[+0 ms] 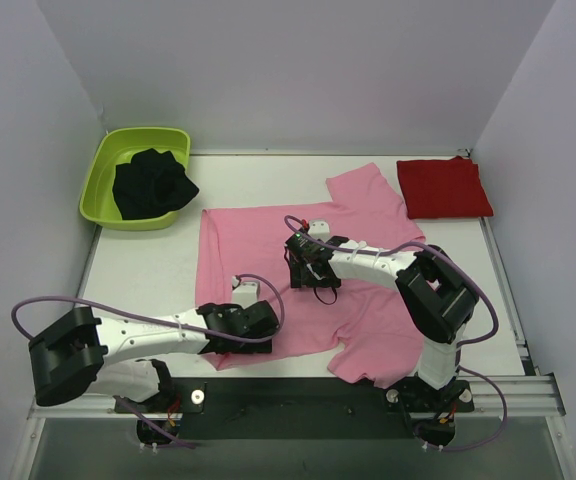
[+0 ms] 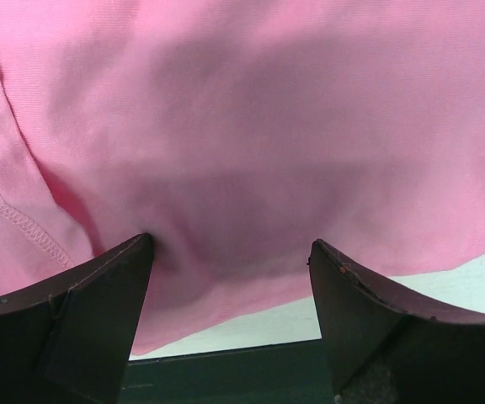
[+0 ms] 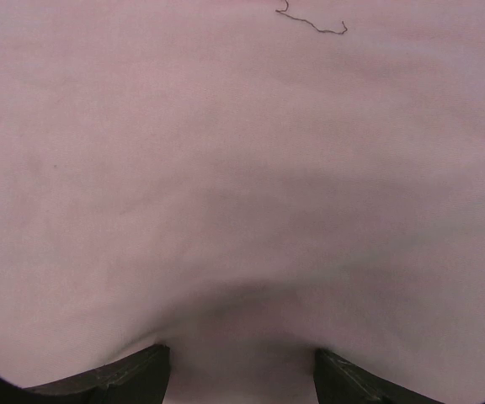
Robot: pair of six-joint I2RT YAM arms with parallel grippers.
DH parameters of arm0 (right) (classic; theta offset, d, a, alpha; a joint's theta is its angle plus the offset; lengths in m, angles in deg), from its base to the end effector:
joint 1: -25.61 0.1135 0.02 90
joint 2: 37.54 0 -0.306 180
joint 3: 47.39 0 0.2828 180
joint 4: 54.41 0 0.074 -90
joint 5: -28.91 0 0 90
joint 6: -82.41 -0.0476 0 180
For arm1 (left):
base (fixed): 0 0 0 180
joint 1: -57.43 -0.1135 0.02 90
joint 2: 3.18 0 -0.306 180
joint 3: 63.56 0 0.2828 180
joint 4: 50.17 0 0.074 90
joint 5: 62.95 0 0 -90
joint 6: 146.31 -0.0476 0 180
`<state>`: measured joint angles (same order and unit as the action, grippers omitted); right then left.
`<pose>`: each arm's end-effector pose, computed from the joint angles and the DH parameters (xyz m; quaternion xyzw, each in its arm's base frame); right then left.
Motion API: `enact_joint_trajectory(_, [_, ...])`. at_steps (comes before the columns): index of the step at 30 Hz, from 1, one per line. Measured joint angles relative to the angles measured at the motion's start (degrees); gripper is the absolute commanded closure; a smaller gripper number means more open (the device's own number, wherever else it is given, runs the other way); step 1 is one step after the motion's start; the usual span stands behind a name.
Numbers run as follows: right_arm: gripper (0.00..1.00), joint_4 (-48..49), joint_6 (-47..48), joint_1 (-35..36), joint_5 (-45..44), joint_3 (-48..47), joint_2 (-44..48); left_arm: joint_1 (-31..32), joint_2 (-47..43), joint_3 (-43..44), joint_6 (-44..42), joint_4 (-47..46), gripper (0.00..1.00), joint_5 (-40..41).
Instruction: Fold and stack the t-shirts
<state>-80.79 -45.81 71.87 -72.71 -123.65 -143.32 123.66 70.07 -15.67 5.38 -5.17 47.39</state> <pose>0.2952 0.2946 0.1687 -0.0371 0.9509 0.1244 0.2810 0.1067 -0.2013 0.1737 0.0083 0.9703 -0.0745 0.2300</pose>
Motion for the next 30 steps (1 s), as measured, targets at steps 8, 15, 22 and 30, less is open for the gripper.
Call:
enact_joint_trajectory(8, [0.32, 0.13, 0.17, 0.00, 0.02, 0.00, 0.00, 0.09, -2.34, -0.50, 1.86, 1.33, 0.15, 1.05])
enact_joint_trajectory(15, [0.32, 0.22, 0.33, 0.00, 0.02, 0.00, -0.02, -0.22, -9.38, -4.24, 4.22, 4.26, 0.15, 2.16])
enact_joint_trajectory(22, [0.32, 0.24, 0.33, 0.00, 0.02, 0.00, -0.02, -0.39, -11.67, -6.88, 5.33, 4.72, 0.15, 2.21])
enact_joint_trajectory(30, [0.32, 0.44, 0.35, 0.00, 0.00, 0.15, 0.02, -0.39, -11.43, -6.78, 6.97, 5.25, 0.14, 2.91])
